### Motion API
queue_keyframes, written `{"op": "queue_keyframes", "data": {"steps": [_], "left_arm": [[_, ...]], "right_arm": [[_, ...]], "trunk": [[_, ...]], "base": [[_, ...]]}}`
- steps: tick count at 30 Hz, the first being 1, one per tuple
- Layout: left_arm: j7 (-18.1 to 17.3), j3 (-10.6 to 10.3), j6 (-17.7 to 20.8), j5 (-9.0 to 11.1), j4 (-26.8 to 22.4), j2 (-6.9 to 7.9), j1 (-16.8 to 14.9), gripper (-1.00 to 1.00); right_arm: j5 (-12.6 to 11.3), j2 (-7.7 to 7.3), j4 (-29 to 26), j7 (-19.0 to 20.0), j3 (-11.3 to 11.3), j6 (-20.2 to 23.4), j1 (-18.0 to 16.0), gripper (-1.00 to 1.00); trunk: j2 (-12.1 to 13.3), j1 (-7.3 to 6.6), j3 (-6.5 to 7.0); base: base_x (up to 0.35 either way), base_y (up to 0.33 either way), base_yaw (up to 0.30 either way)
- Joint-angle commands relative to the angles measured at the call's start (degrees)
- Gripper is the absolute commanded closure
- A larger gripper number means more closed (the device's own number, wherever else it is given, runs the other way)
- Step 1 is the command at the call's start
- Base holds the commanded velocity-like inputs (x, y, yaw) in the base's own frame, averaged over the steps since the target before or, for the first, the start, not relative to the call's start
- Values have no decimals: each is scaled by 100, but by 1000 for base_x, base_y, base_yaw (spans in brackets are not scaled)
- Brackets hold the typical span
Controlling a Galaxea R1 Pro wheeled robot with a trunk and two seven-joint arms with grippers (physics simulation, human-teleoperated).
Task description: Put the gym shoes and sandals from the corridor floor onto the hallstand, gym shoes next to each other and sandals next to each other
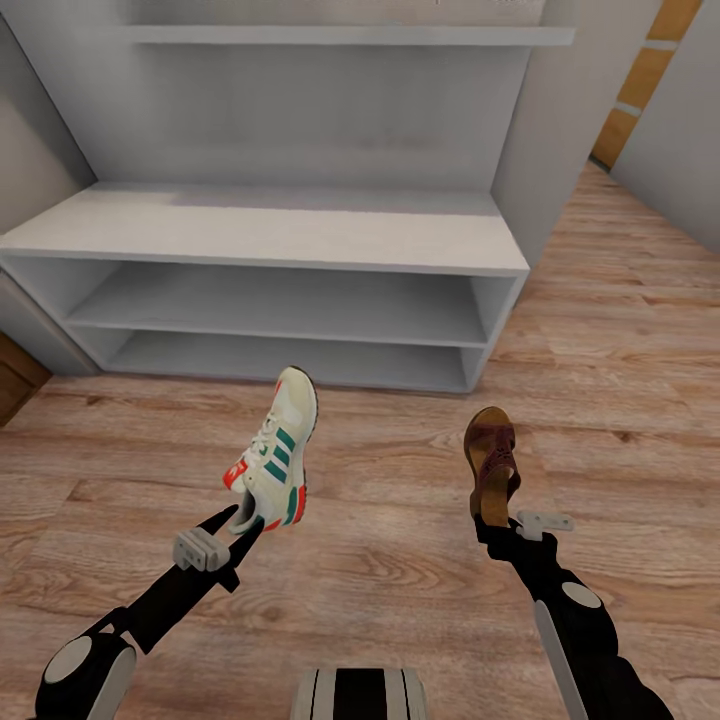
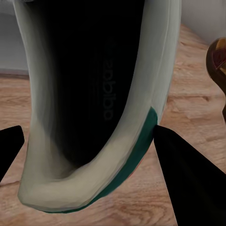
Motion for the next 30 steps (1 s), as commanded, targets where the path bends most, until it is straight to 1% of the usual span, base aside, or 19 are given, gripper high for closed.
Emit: {"op": "queue_keyframes", "data": {"steps": [1,6,15,17,18,19,20,21,23,24,25,26,27,28,30], "left_arm": [[-25,-9,37,33,12,-3,-2,100],[-24,-33,37,26,60,-31,-7,100],[10,-25,125,16,129,-29,-46,100],[41,-29,131,8,135,-32,-51,100],[94,-37,133,1,138,-34,-53,100],[161,-40,134,-1,139,-35,-54,100],[258,-42,134,-3,139,-36,-54,100],[374,-43,135,-5,140,-36,-55,100],[618,-48,135,-5,140,-36,-55,100],[727,-50,133,-5,140,-36,-55,100],[807,-52,134,-5,140,-37,-55,100],[860,-52,134,-6,140,-37,-55,100],[895,-53,135,-6,140,-37,-55,100],[918,-53,135,-6,140,-37,-57,100],[942,-54,135,-6,142,-37,-70,100]], "right_arm": [[-43,3,-8,-25,-3,33,-2,100],[-43,3,-8,-25,-3,33,-1,100],[-45,-5,-17,-20,-27,36,-3,100],[-60,-16,-20,-17,-57,59,-2,100],[-77,-33,-33,-12,-164,146,-3,100],[-87,-57,-40,-7,-357,292,-2,100],[-96,-124,-44,2,-692,525,-4,100],[-107,-249,-42,11,-1149,824,-3,100],[-127,-539,-34,30,-2212,1474,-2,100],[-131,-680,-31,39,-2698,1733,-3,100],[-134,-803,-29,44,-3109,1907,-2,100],[-136,-901,-28,48,-3430,2018,-2,100],[-138,-986,-27,50,-3666,2090,-1,100],[-138,-1094,-27,50,-3838,2137,-1,100],[-139,-1347,-26,51,-4038,2186,-1,100]], "trunk": [[-1,-1,2],[-1,-1,11],[-1,-1,11],[-1,-1,11],[-1,-1,11],[-1,-1,11],[-1,-1,11],[-1,-1,11],[-1,-1,11],[-1,-1,11],[-1,-1,11],[-1,-1,11],[-1,-1,11],[-1,-1,11],[-1,-1,11]], "base": [[0,0,0],[0,0,0],[0,0,0],[0,0,0],[0,0,0],[0,0,0],[0,0,0],[0,0,0],[0,0,0],[0,0,0],[0,0,0],[0,0,0],[0,0,0],[0,0,0],[0,0,0]]}}
